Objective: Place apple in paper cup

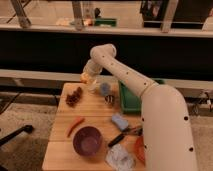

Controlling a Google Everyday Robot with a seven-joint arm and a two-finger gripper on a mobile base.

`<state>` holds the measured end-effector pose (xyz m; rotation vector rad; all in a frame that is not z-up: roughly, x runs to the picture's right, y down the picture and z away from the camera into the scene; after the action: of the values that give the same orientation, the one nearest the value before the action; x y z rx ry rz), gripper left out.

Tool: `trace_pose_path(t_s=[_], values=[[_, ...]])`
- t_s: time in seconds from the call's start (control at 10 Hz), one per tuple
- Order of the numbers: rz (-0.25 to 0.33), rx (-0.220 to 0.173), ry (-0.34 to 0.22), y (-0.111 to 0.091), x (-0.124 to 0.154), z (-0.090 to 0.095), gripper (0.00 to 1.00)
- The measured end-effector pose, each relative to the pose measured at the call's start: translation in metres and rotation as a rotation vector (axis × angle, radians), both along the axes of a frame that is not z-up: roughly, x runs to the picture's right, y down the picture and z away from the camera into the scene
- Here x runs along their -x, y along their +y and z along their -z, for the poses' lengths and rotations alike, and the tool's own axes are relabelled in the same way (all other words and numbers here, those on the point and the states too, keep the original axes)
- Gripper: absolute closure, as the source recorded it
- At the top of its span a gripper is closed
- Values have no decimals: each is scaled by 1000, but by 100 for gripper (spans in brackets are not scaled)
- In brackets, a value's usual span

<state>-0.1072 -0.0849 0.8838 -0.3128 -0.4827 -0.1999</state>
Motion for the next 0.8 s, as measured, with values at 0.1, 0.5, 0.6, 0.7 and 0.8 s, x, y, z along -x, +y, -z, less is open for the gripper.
trace_pose_path(t_s=[0.1, 0.5, 0.6, 0.7, 0.8], values=[[-2, 0, 1, -1, 0, -3, 100], [-6, 1, 1, -4, -1, -17, 100], [-7, 0, 2, -6, -3, -21, 100], [-10, -3, 3, -8, -5, -24, 100], [-9, -4, 4, -9, -6, -27, 100]])
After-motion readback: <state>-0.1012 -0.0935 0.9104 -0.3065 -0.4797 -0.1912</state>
